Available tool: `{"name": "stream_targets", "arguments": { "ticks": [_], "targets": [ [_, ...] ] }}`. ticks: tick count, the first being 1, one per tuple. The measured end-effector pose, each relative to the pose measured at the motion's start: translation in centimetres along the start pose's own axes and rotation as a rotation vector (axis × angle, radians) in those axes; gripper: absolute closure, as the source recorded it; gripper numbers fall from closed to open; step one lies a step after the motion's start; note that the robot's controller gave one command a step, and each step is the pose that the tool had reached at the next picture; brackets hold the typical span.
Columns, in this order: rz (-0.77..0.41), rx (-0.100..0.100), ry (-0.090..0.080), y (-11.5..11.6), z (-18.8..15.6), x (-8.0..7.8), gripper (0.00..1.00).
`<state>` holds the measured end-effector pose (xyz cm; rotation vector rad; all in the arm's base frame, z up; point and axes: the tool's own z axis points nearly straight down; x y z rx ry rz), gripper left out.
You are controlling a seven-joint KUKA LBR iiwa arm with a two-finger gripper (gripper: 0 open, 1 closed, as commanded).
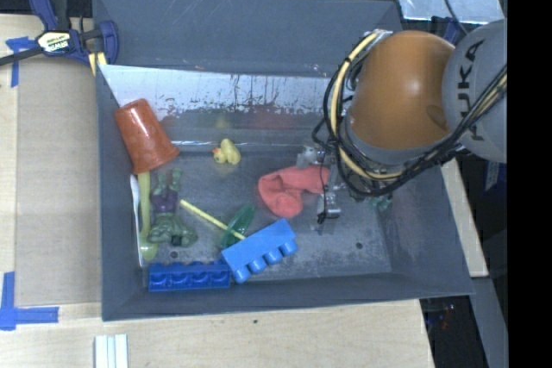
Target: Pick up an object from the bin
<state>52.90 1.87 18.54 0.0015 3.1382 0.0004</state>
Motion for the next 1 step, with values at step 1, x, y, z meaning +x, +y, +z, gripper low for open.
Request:
{"name": "stream_targets", "arguments": {
  "ticks": [1],
  "targets": [
    [0.0, 0.0, 0.0, -0.01, 0.0, 0.0, 0.0]
  ]
}}
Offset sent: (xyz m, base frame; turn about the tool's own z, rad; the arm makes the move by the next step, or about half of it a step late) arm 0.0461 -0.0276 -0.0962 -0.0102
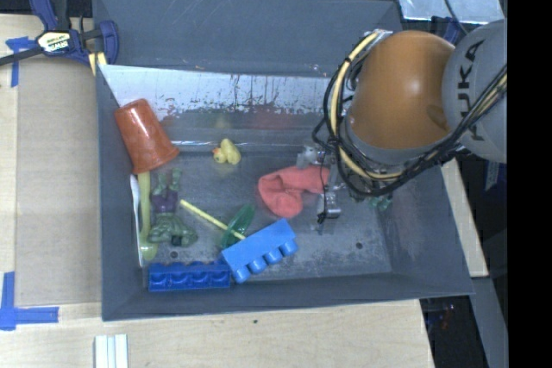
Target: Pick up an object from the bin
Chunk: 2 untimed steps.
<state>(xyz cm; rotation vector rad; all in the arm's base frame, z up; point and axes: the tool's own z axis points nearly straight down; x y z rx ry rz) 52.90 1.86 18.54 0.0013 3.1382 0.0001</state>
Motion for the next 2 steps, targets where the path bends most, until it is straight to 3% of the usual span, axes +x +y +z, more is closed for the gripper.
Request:
{"name": "stream_targets", "arguments": {
  "ticks": [1, 2],
  "targets": [
    [-0.008, 0.0, -0.008, -1.8, 6.1, -3.3, 0.0],
    [-0.072, -0.001, -0.01, -4.0, 7.7, -4.1, 1.0]
  ]
}}
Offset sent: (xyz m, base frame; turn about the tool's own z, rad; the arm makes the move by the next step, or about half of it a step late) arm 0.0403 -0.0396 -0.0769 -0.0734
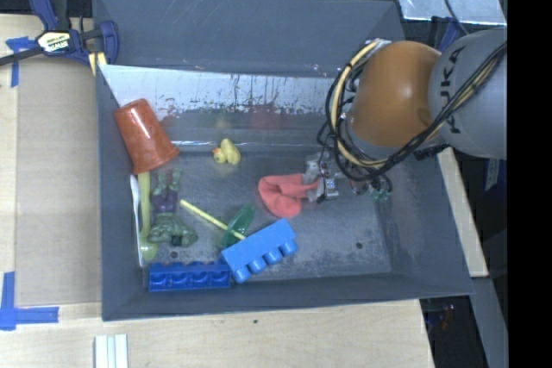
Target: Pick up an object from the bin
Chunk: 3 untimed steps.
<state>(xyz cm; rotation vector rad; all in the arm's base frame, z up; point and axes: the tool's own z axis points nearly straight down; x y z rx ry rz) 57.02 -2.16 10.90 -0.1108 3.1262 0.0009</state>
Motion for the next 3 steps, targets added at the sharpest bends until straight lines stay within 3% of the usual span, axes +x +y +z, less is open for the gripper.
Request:
{"name": "stream_targets", "arguments": {
  "ticks": [1, 2, 3],
  "targets": [
    [0.0, 0.0, 0.0, 0.0, 0.0, 0.0, 1.0],
    [-0.053, 0.0, 0.003, -0.1, -6.4, -0.7, 1.0],
    [-0.183, 0.001, -0.006, 0.0, -2.9, -1.6, 1.0]
  ]
}}
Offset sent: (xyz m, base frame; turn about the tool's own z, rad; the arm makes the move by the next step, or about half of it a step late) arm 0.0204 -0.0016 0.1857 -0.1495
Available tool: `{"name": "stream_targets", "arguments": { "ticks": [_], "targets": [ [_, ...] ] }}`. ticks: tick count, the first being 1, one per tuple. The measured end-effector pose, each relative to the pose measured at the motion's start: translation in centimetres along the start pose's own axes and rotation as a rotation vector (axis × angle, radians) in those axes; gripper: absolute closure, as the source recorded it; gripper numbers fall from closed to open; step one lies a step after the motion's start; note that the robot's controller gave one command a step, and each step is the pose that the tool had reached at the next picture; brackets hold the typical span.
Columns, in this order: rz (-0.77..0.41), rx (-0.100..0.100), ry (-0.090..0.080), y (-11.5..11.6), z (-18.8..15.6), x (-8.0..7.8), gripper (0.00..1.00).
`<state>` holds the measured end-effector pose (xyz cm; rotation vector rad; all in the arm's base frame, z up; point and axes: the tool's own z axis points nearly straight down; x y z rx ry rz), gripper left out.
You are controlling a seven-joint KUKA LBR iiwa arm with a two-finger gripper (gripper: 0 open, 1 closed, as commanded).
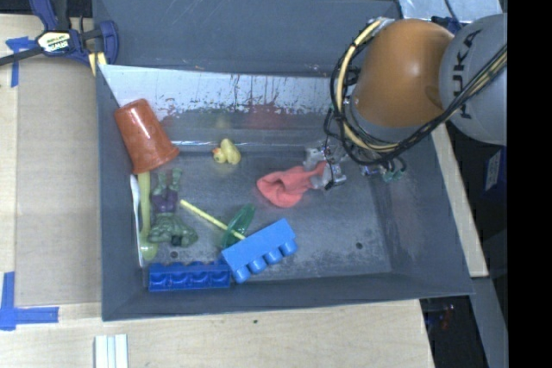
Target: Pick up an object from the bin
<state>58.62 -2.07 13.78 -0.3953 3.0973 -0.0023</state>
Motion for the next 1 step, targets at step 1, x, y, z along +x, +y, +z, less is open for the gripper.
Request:
{"name": "stream_targets", "arguments": {
  "ticks": [1],
  "targets": [
    [-0.028, -0.004, 0.013, 0.13, -3.66, 0.16, 1.0]
  ]
}}
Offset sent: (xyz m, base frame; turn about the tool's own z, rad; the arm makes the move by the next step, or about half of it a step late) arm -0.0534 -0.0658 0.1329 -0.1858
